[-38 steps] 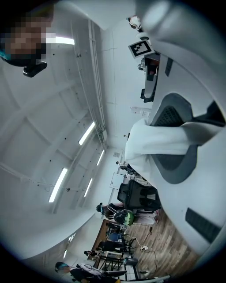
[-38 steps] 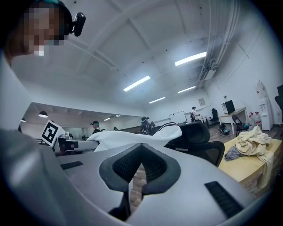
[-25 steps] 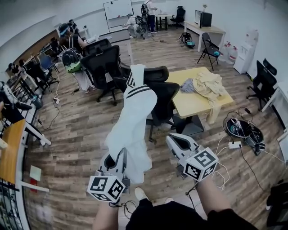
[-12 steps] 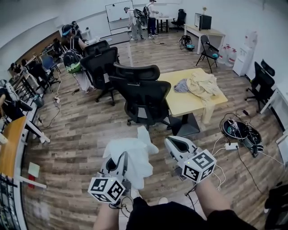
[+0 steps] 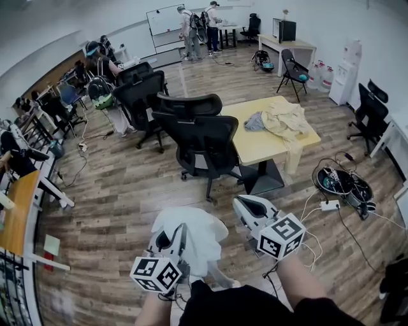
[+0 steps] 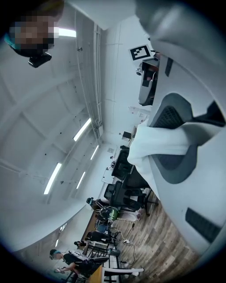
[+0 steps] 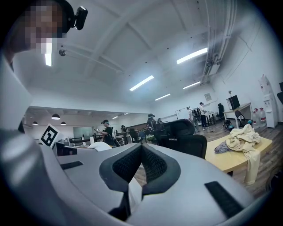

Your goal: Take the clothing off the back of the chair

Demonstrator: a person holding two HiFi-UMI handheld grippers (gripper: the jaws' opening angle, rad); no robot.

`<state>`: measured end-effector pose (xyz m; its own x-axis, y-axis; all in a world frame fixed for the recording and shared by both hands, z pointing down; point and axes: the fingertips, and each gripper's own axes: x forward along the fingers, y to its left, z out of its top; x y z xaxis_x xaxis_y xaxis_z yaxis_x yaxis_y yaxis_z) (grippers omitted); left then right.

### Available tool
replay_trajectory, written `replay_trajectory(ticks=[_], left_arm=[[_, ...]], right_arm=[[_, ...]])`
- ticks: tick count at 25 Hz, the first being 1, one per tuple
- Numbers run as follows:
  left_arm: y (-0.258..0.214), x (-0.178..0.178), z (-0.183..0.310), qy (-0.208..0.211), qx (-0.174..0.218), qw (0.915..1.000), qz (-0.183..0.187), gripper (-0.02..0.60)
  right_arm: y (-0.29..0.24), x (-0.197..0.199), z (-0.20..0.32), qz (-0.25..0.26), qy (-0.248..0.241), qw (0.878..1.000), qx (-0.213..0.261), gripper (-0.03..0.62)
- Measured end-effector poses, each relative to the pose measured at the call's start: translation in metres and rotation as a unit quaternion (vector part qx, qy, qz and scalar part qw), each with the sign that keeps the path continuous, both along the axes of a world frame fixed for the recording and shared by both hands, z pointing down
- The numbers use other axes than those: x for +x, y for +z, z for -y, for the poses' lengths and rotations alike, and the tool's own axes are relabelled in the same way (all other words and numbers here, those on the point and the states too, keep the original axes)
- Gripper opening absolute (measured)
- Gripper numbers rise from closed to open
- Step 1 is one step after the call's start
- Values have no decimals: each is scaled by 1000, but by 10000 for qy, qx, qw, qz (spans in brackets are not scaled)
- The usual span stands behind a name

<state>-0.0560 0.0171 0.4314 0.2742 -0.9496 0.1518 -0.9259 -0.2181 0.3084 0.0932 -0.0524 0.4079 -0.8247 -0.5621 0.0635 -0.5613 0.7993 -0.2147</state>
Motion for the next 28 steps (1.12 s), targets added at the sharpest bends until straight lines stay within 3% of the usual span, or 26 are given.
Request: replay_trajectory(ticks=[13,28], left_arm=[[-3,-1,1,5,69,9996,274,86],[-6,-1,-10,-3,69,9997,227,86]], right_arm=[[5,-4,-4,7,-64,10000,-1,12],[5,-6,-17,-44,-68,10000,-10,12]])
